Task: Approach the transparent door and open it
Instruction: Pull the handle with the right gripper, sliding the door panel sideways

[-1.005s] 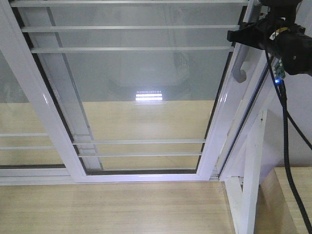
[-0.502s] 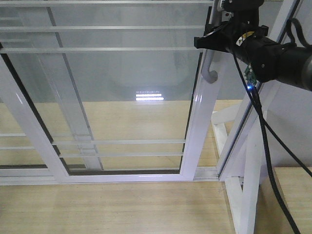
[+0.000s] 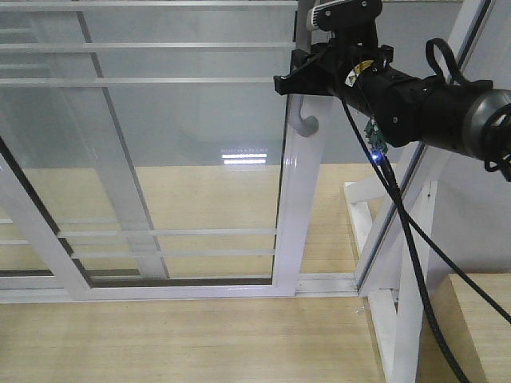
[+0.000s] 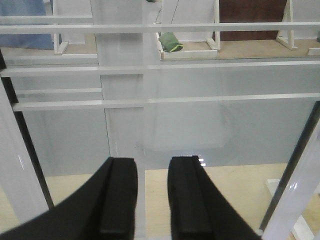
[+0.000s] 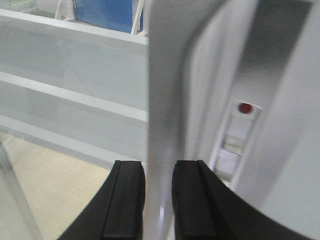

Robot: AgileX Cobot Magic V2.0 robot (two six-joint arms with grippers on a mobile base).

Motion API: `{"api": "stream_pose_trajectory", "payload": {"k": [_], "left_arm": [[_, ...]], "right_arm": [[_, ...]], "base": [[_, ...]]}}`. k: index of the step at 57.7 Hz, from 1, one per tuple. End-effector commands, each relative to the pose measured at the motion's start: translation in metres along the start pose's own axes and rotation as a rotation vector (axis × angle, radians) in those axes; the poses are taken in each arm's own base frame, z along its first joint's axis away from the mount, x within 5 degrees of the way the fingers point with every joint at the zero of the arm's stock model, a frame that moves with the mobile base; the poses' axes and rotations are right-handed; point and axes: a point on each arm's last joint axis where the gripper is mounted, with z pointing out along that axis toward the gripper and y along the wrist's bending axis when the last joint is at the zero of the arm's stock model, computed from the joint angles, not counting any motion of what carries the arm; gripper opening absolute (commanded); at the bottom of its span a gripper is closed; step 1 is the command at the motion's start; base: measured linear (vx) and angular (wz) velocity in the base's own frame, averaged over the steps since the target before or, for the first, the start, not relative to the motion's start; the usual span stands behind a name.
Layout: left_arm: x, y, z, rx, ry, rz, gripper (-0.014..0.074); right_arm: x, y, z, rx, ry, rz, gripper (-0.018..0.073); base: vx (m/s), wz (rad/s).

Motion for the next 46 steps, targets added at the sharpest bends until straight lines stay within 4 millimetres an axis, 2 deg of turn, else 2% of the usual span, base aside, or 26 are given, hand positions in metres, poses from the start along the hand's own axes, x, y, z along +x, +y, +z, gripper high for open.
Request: {"api": "stream_pose_trajectory", "payload": {"k": [1, 9, 14, 19, 27, 32, 41, 46], "left_arm": [[-0.017, -0.001, -0.002, 0.007, -0.107, -0.017, 0.0325], [-0.017, -0.001, -0.002, 0.007, -0.107, -0.007, 0.0325], [-0.017, -0.001, -0.002, 0.007, -0.107, 0.022, 0.0325], [-0.017, -0.002, -0.002, 0.007, -0.107, 0.063, 0.0325], [-0.017, -0.006, -0.002, 0.036, -0.114, 0.079, 0.0325], [-0.017, -0.011, -0.002, 0.066, -0.113, 0.084, 0.0325], [-0.015, -0.024, 0.007, 0.137, -0.105, 0.097, 0.0332], [-0.017, -0.035, 0.018, 0.188, -0.163, 0.098, 0.0361]], "right_arm": [[-0.048, -0.003, -0.027, 0.011, -0.14, 0.023, 0.0246], [-0.064, -0.009, -0.057, 0.016, -0.068, -0.014, 0.0246], [-0.073, -0.01, -0.081, 0.022, -0.102, -0.069, 0.0246], [-0.075, -0.02, -0.107, 0.052, -0.123, -0.046, 0.0246], [-0.055, -0.042, -0.152, 0.134, -0.095, -0.009, 0.0246], [-0.041, -0.048, -0.18, 0.168, -0.063, -0.01, 0.0246], [-0.018, -0.044, -0.225, 0.179, 0.023, -0.007, 0.0246], [-0.006, -0.039, -0.245, 0.167, 0.074, -0.001, 0.0246]], "base": [[0.0, 0.0], [0.0, 0.0], [0.0, 0.0], [0.0, 0.0], [0.0, 0.0], [0.0, 0.0], [0.0, 0.0], [0.0, 0.0]]}}
